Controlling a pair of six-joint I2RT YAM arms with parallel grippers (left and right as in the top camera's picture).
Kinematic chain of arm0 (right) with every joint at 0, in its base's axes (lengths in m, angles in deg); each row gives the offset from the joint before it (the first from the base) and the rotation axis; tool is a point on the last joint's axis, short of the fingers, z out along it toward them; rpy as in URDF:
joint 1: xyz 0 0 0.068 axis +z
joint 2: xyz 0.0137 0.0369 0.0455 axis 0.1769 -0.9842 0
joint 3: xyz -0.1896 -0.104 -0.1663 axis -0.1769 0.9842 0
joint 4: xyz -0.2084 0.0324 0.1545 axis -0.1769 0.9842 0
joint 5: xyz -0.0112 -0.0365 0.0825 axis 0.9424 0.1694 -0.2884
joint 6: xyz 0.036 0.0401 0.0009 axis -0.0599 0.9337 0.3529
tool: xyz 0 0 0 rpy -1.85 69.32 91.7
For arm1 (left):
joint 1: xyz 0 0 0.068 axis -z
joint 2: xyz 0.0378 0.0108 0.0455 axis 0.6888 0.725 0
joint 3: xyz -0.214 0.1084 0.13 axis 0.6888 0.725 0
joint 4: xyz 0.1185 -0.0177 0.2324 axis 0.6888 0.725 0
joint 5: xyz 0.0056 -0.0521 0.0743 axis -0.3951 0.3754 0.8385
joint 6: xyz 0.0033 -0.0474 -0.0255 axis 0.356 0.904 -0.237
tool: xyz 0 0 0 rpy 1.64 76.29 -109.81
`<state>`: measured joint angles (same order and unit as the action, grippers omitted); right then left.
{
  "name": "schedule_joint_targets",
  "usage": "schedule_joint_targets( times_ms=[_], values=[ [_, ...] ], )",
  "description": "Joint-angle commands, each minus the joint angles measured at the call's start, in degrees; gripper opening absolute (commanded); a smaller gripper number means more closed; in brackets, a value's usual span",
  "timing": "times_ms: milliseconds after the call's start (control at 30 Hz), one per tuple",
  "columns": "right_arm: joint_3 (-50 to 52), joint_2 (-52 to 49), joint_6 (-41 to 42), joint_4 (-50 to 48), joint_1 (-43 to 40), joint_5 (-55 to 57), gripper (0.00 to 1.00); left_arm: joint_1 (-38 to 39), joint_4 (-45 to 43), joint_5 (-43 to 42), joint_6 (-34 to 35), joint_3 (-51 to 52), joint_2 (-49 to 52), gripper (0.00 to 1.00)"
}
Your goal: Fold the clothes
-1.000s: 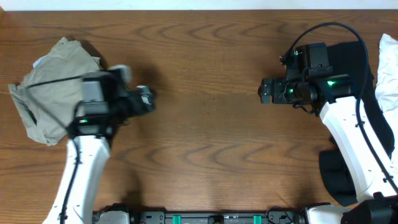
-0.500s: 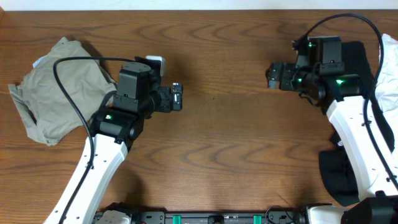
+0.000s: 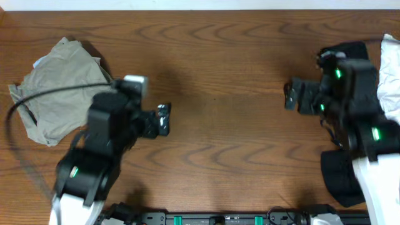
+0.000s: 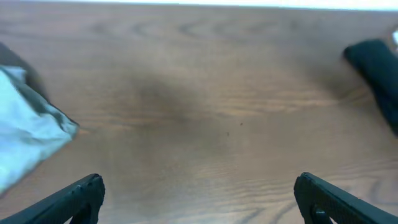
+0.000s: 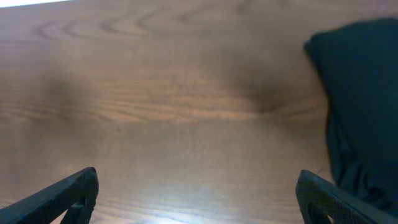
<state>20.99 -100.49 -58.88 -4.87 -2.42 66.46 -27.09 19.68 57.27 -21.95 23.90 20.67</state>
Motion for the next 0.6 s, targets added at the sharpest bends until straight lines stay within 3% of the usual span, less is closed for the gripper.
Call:
schedule_joint_targets(
  times_ms=[0, 267, 567],
  values=[
    [6.16, 8.81, 1.42, 0.02, 3.74, 6.88, 0.99, -0.02, 0.57, 3.10, -0.66, -0.33, -6.54, 0.99],
    [17.70, 28.96, 5.53, 0.31, 6.88, 13.25, 0.99, -0.02, 0.92, 4.85, -0.66, -0.24, -12.09, 0.98],
    [18.58, 32.61, 5.51, 12.52, 6.86, 13.27, 0.99, -0.02, 4.02, 4.85, -0.68, -0.24, -12.07, 0.98]
  ],
)
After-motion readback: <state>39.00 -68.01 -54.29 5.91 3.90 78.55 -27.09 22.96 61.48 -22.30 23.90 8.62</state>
